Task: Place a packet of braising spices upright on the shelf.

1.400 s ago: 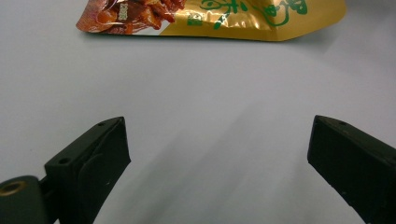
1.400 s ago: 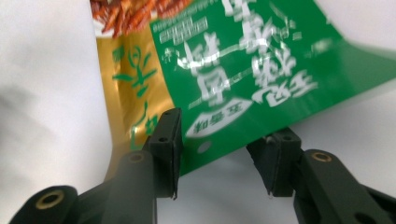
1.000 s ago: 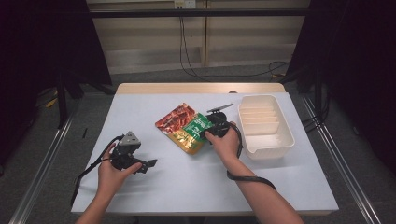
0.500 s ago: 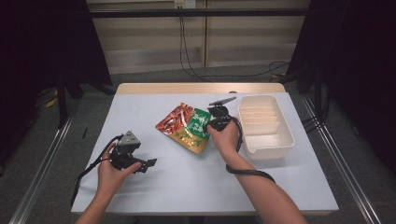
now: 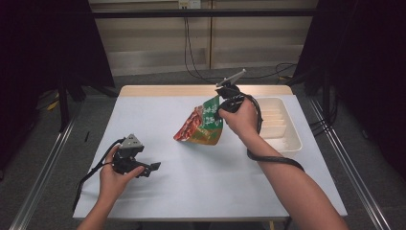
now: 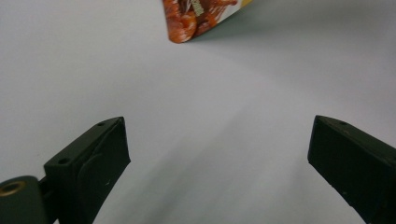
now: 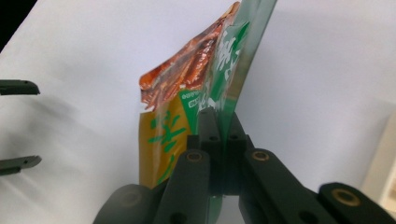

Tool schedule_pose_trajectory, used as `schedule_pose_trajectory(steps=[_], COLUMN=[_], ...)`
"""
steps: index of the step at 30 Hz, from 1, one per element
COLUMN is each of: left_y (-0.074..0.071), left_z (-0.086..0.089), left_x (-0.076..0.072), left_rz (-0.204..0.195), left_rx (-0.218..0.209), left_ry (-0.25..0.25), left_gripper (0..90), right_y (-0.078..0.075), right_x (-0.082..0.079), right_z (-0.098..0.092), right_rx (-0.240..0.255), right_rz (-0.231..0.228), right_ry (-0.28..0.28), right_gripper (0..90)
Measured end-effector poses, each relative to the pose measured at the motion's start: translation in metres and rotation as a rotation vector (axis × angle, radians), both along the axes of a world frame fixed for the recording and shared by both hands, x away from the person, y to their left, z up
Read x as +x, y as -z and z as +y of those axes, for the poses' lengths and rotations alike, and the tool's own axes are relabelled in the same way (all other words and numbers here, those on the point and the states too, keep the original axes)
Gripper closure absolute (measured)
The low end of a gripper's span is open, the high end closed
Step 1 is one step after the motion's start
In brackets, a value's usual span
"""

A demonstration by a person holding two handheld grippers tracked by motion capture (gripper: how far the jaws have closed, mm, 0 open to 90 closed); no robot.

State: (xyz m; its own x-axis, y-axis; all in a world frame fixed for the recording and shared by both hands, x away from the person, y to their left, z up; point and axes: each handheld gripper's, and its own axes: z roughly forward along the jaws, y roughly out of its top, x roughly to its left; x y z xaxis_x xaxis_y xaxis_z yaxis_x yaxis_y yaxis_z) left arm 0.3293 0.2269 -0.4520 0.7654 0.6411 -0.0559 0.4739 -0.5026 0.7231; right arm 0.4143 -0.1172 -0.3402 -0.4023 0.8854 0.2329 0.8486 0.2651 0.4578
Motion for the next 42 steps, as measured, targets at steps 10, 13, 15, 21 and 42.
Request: schedule_pose_trajectory(steps=[10, 13, 15, 21, 42], left_y=[-0.001, -0.001, -0.001, -0.001, -0.002], left_z=[0.003, 0.003, 0.003, 0.004, 0.005], left_x=[-0.001, -0.002, -0.002, -0.002, -0.001], left_rz=[0.019, 0.015, 0.018, 0.019, 0.01], left_rx=[-0.051, -0.058, -0.058, -0.054, -0.047], left_ry=[-0.034, -0.037, -0.037, -0.035, -0.029], left_gripper=[5.0, 4.8, 4.7, 4.6, 4.6], right_y=[-0.037, -0.048, -0.051, -0.069, -0.113], right_x=[0.007, 0.008, 0.007, 0.009, 0.003], right_z=[-0.003, -0.004, -0.004, -0.005, -0.024], right_rx=[-0.056, -0.07, -0.078, -0.114, -0.217], right_rz=[0.024, 0.026, 0.031, 0.036, 0.068], right_ry=[-0.096, -0.126, -0.128, -0.181, -0.31], right_gripper=[90.0, 90.0, 90.0, 90.0, 90.0])
